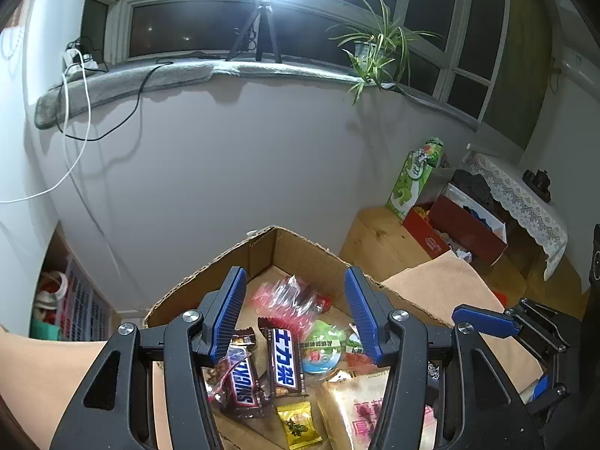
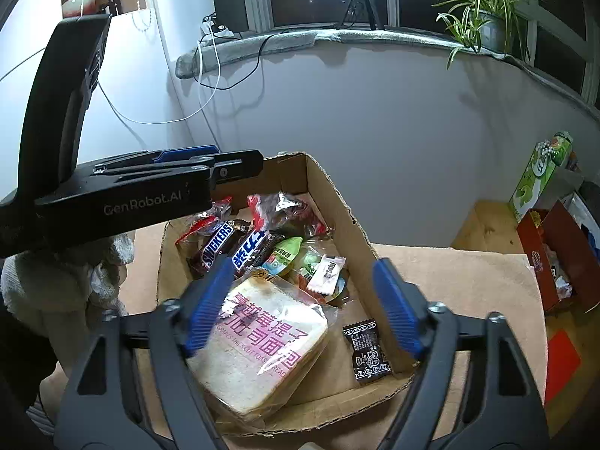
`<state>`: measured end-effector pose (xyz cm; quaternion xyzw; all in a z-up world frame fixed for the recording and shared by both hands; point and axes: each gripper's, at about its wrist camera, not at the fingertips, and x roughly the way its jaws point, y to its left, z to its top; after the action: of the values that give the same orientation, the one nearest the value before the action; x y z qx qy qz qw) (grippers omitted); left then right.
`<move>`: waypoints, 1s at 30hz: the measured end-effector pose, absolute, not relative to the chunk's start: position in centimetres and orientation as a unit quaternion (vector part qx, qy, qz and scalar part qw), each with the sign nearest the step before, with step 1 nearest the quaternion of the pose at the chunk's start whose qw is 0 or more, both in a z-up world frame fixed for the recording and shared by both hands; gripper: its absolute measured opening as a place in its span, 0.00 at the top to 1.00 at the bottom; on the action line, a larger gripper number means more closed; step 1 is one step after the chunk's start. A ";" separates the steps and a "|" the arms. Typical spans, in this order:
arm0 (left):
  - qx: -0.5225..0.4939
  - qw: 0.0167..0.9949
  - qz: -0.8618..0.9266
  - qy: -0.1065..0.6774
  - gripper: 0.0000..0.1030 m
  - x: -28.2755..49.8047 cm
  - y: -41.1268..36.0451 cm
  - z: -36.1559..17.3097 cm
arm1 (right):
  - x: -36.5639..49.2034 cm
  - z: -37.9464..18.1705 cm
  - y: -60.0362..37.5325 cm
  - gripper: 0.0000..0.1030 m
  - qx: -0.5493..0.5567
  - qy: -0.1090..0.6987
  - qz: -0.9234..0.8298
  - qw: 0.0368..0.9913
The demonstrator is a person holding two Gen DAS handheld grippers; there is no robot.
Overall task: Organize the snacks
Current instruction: 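Move both grippers back over the two green candies on the table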
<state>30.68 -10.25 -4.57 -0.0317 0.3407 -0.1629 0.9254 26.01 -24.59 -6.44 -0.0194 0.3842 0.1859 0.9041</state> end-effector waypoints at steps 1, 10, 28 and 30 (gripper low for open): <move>-0.031 0.926 -0.163 0.341 0.48 30.6 -10.2 -4.5 | 25.9 -6.4 -24.5 0.17 -0.021 0.384 0.186 0.904; -0.029 0.927 -0.164 0.336 0.48 29.9 -10.2 -3.8 | 25.1 -6.2 -23.9 0.17 -0.034 0.384 0.185 0.904; -0.028 0.936 -0.160 0.313 0.45 26.2 -8.6 -1.4 | 21.8 -4.7 -22.2 0.17 -0.052 0.374 0.192 0.906; -0.029 0.936 -0.160 0.311 0.45 25.8 -8.4 -1.2 | 21.5 -4.5 -22.1 0.17 -0.052 0.372 0.193 0.906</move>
<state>25.76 -8.38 -1.24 -0.0289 0.3113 -0.1598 0.9363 21.49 -22.08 -4.49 -0.0520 0.3723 0.1931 0.9063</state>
